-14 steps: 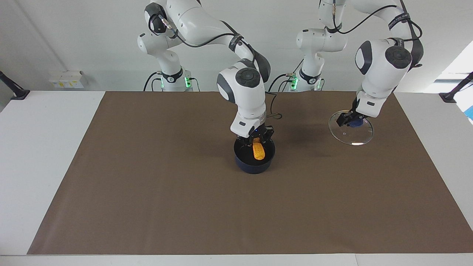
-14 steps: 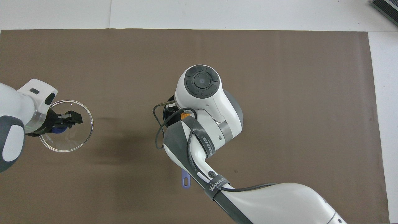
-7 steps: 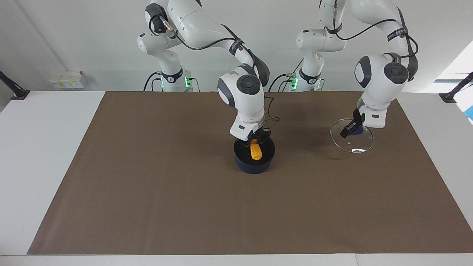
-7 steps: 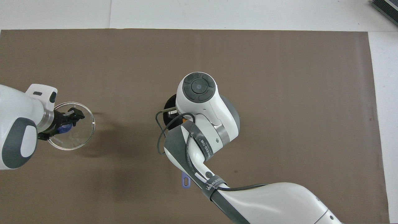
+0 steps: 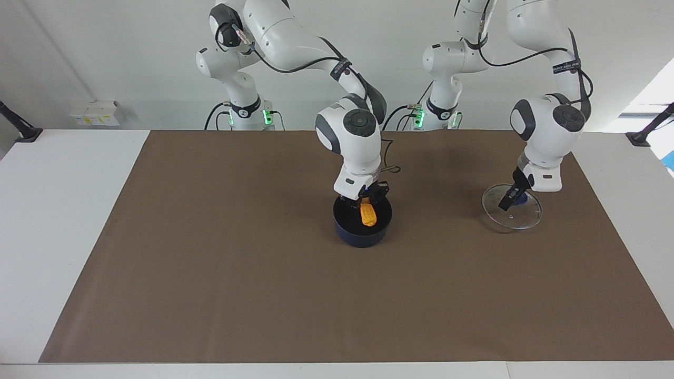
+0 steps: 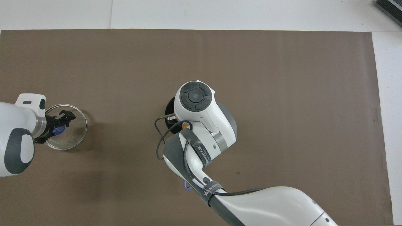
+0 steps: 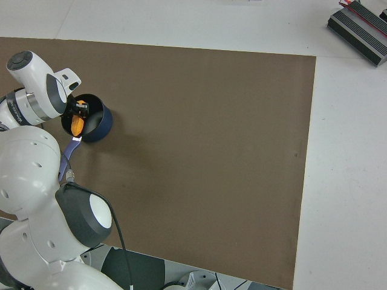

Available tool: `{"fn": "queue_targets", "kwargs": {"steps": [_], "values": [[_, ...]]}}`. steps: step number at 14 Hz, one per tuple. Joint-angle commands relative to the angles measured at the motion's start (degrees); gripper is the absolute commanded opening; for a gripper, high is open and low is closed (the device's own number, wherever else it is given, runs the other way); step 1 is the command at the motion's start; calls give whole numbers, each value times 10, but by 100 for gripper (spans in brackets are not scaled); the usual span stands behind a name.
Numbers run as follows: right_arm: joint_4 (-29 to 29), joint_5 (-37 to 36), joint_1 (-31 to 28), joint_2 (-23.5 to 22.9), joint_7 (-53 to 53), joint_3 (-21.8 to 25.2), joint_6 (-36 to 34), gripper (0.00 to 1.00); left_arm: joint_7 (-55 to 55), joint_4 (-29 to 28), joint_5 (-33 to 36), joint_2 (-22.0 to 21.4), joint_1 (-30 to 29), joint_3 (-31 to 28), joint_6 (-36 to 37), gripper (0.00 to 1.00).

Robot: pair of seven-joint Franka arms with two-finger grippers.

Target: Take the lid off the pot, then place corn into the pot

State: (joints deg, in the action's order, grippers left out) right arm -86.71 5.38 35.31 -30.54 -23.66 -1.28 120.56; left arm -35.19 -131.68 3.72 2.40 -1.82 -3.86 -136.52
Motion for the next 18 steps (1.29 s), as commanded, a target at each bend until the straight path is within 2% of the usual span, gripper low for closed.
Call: {"fn": "queue_targets", "kwargs": {"steps": [1, 2, 3, 6, 8, 9, 11, 13, 15, 16, 18], "values": [[-18, 1, -9, 7, 6, -4, 31, 15, 0, -18, 0, -10, -10, 6, -24, 73], [-17, 3, -9, 6, 8, -3, 38, 15, -1, -16, 0, -9, -10, 6, -23, 89], [-18, 3, -10, 5, 10, -4, 43, 15, -1, -15, 0, -7, -9, 6, -21, 100], [-22, 6, -14, 5, 21, -4, 46, 15, -5, 2, 0, 0, -4, 6, -5, 100], [-27, 8, -14, 6, 22, -4, 51, 23, -3, 40, 0, 15, 2, 7, 37, 100], [-34, 9, -14, 8, 22, -4, 54, 29, 4, 64, 1, 20, 3, 9, 65, 100], [-36, 9, -14, 9, 22, -4, 54, 49, 35, 99, 1, 18, 5, 15, 111, 100], [-36, 9, -14, 9, 22, -4, 54, 80, 89, 129, 1, 18, 24, 14, 148, 100], [-33, 9, -14, 9, 21, -3, 51, 95, 124, 143, 1, 9, 37, 15, 166, 100], [-30, 4, -14, 9, 20, -3, 47, 100, 144, 145, 1, 2, 38, 16, 167, 100], [-27, -1, -14, 12, 20, -1, 42, 100, 189, 151, -1, -17, 44, 21, 184, 100]]}}
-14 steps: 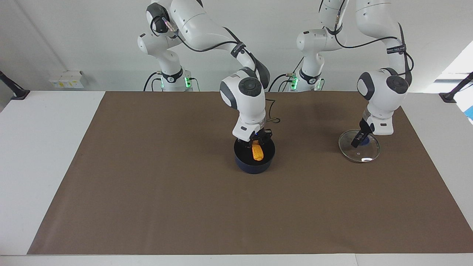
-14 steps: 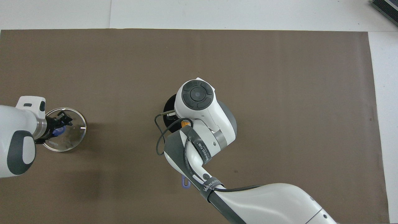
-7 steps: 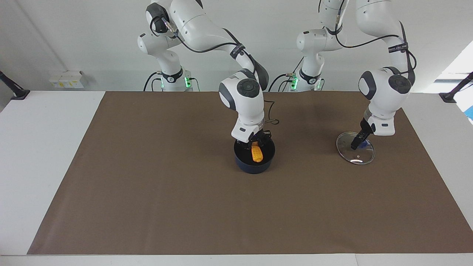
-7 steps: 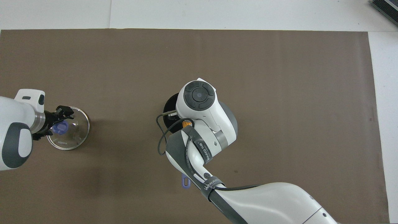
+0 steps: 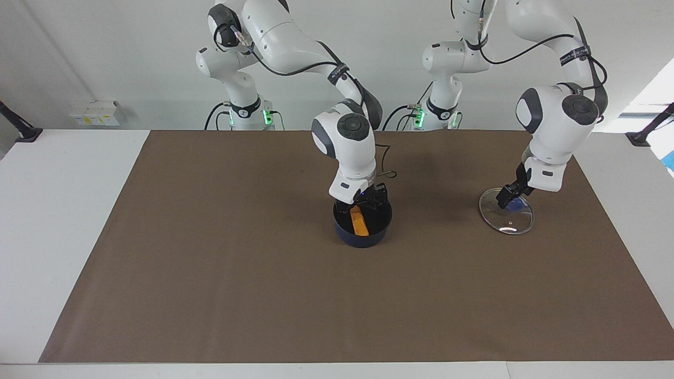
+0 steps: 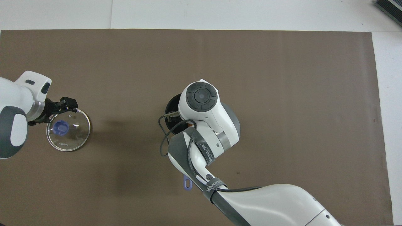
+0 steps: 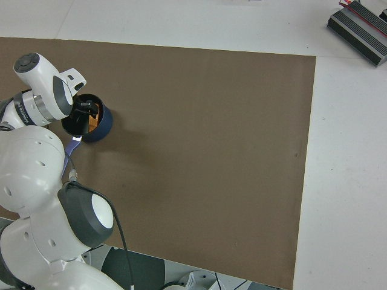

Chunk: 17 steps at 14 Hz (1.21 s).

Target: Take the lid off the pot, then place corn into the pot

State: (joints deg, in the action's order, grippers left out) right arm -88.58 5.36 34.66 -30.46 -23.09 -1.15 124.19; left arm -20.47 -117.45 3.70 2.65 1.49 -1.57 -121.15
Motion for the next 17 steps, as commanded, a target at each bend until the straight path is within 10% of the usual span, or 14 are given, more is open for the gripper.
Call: {"fn": "queue_targets", "kwargs": {"steps": [1, 17], "values": [[-7, -1, -7, 18, 16, 1, 4, 100, 57, 20, -7, -23, 11, -1, 42, 100], [-7, -8, -271, 240, 96, 14, -281, 100, 239, 288, -29, -18, 10, 10, 354, 100]]}}
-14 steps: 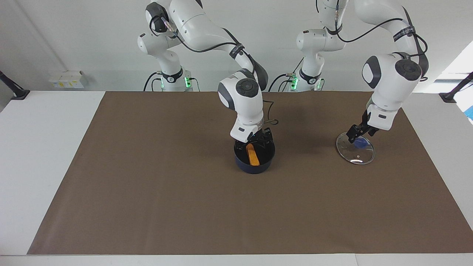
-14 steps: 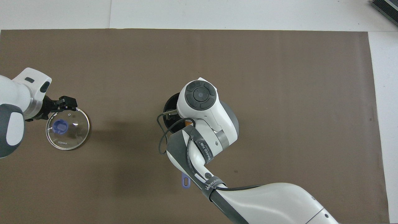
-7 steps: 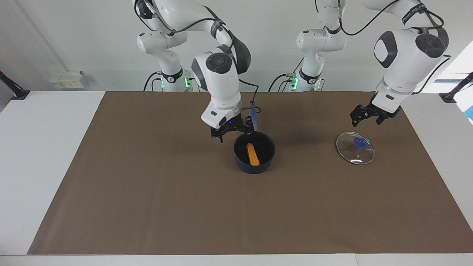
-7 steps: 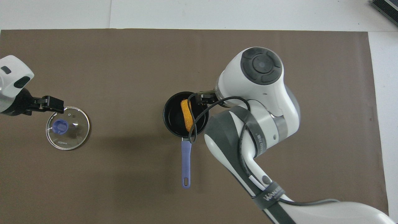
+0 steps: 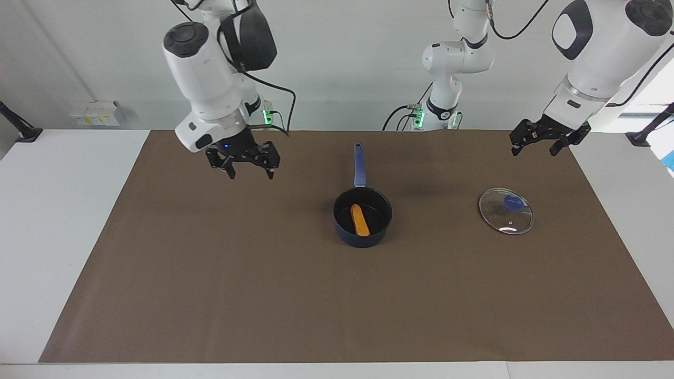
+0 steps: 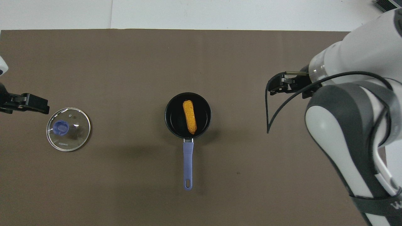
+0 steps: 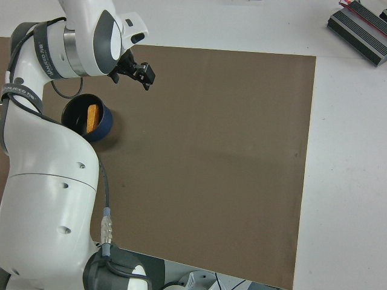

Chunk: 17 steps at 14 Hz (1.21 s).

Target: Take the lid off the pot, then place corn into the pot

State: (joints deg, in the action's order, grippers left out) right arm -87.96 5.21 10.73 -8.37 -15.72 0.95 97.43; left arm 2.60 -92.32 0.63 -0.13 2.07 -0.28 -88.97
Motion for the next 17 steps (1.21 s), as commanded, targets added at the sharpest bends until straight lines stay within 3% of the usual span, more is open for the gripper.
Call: {"fn": "queue_targets", "kwargs": {"steps": [1, 5, 10, 17], "values": [[-13, -18, -45, 26, 34, -7, -18, 100, 8, 43, 0, 10, 3, -3, 44, 100], [-14, -57, -62, 51, 36, -8, -40, 100, 8, 75, 0, 9, 4, -2, 68, 100], [-6, -44, -63, 106, 40, 1, -83, 100, 20, 61, -6, -7, 4, -2, 68, 100], [-3, -39, -61, 126, 44, 12, -116, 100, 25, 52, -7, -12, -1, -3, 66, 100]]}}
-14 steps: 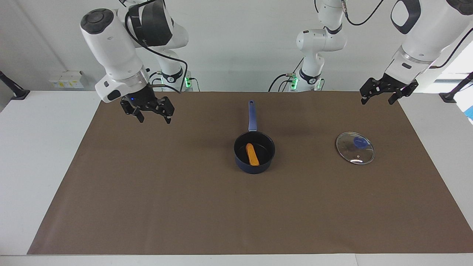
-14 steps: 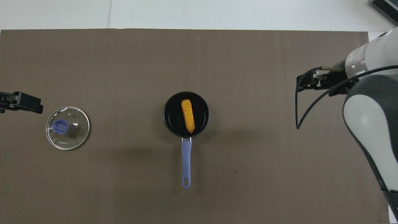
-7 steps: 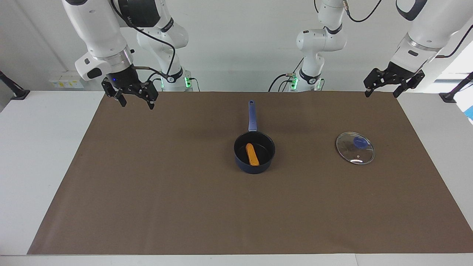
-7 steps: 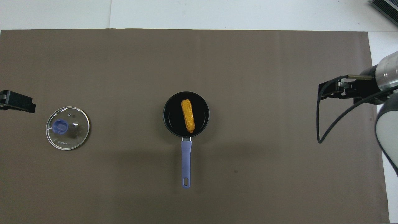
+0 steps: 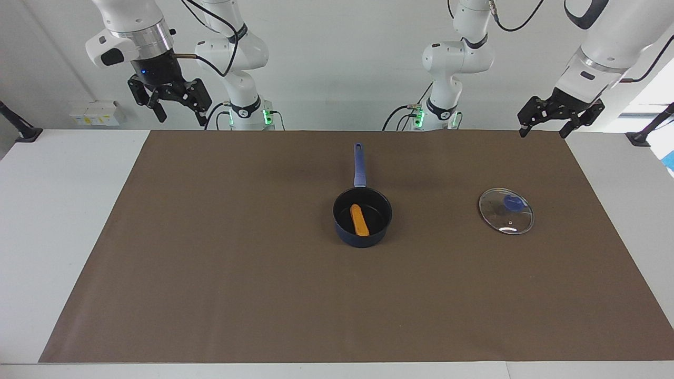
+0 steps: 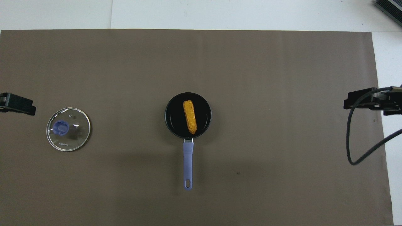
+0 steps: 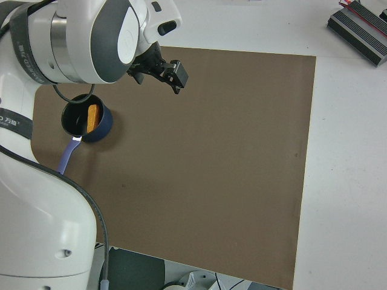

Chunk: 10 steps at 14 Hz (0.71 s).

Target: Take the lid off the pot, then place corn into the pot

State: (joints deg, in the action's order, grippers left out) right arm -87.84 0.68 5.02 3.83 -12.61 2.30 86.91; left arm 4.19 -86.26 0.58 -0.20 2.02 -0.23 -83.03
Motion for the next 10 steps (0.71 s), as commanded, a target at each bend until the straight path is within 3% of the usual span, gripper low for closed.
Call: {"fn": "queue_targets", "kwargs": {"steps": [1, 4, 10], "values": [[-3, 6, -7, 2, 28, -2, -6, 100, 7, -8, -7, -11, -2, -3, 6, 100], [-3, -1, -23, 4, 116, 2, -16, 100, 9, 1, -7, -9, -1, -4, 1, 100], [21, -23, -24, 6, 145, 2, -52, 100, 9, 3, -7, -9, 2, -4, 1, 100]]}}
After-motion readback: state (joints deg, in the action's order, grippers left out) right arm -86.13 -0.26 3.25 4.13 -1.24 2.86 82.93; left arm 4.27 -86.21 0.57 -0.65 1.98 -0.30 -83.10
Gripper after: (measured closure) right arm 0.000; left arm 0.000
